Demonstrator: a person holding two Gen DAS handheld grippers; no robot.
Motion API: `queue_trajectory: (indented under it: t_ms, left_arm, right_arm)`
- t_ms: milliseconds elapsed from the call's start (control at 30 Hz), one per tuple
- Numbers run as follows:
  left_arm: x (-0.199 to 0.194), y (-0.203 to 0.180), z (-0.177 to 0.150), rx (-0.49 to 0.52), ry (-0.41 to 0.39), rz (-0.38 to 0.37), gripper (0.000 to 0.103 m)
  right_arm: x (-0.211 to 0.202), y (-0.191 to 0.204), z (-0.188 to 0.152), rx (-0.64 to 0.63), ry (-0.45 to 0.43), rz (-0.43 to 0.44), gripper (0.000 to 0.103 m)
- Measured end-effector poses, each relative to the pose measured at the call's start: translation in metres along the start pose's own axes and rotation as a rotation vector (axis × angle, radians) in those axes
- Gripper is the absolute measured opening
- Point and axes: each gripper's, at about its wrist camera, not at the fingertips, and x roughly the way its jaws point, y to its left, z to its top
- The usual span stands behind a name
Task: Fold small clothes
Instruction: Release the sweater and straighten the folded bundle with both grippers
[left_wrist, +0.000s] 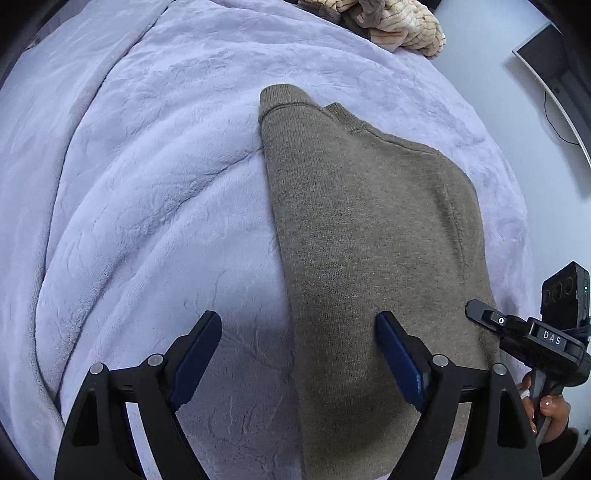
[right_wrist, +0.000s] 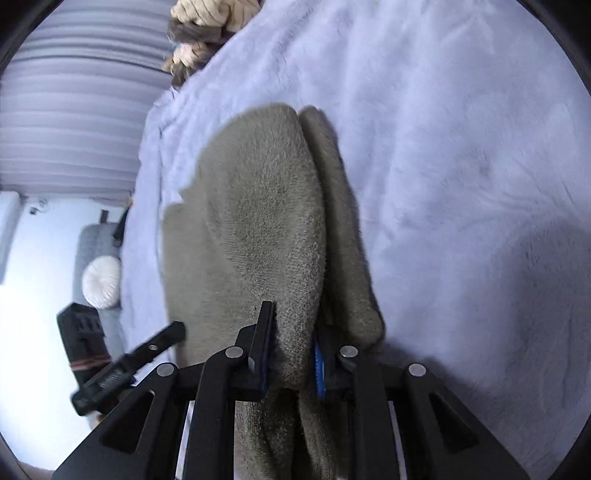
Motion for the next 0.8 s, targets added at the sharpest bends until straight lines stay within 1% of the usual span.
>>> queue_trajectory:
  t_ms: [67, 167, 233, 267, 300, 333, 367, 400, 433, 500, 567, 633, 733, 767, 800]
  left_arm:
    - [-0.007, -0.001, -0.003, 0.022, -0.017, 0.033, 0.086]
    - [-0.015, -0.001, -0.005, 0.038, -0.023, 0.074, 0.086]
    - [-0.023, -0.003, -0.005, 0.057, -0.030, 0.086, 0.084]
    - [-0.027, -0.004, -0.006, 0.071, -0.034, 0.084, 0.072]
    - [-0.030, -0.004, -0.006, 0.081, -0.030, 0.076, 0.065]
    - [-0.033, -0.005, -0.007, 0.087, -0.018, 0.064, 0.056]
    - [-0.034, -0.007, -0.010, 0.093, -0.007, 0.041, 0.053]
    - [-0.035, -0.009, -0.012, 0.096, -0.001, 0.024, 0.053]
    - [-0.036, -0.013, -0.017, 0.105, 0.005, 0.002, 0.053]
    - [-0.036, -0.023, -0.025, 0.125, 0.013, -0.015, 0.053]
    - [-0.030, -0.033, -0.036, 0.143, 0.029, -0.013, 0.053]
    - [-0.019, -0.037, -0.047, 0.136, 0.071, -0.012, 0.053]
    - [0.004, -0.037, -0.063, 0.134, 0.137, 0.036, 0.053]
    - [0.008, -0.035, -0.067, 0.111, 0.156, 0.038, 0.053]
    - [0.009, -0.032, -0.069, 0.087, 0.159, 0.027, 0.053]
  right_arm:
    - [-0.003, 0.008, 0.001, -0.038, -0.011, -0.030, 0.020]
    - [-0.007, 0.022, 0.002, -0.101, -0.021, -0.134, 0.021]
    - [-0.015, 0.026, 0.002, -0.108, -0.026, -0.204, 0.023]
    - [-0.019, 0.027, 0.002, -0.114, -0.028, -0.221, 0.025]
    - [-0.026, 0.030, 0.000, -0.125, -0.034, -0.259, 0.029]
    - [-0.033, 0.034, 0.001, -0.134, -0.043, -0.296, 0.029]
    - [-0.040, 0.035, 0.002, -0.136, -0.051, -0.311, 0.029]
    - [-0.050, 0.031, 0.000, -0.125, -0.052, -0.301, 0.029]
    - [-0.059, 0.028, -0.002, -0.108, -0.049, -0.268, 0.029]
    - [-0.068, 0.026, -0.005, -0.091, -0.041, -0.205, 0.029]
    - [-0.074, 0.029, -0.013, -0.119, -0.032, -0.178, 0.029]
    - [-0.076, 0.044, -0.021, -0.168, -0.010, -0.140, 0.029]
    - [-0.060, 0.068, -0.030, -0.240, 0.030, -0.123, 0.029]
    - [-0.053, 0.076, -0.034, -0.271, 0.041, -0.132, 0.028]
    - [-0.049, 0.078, -0.041, -0.296, 0.054, -0.141, 0.027]
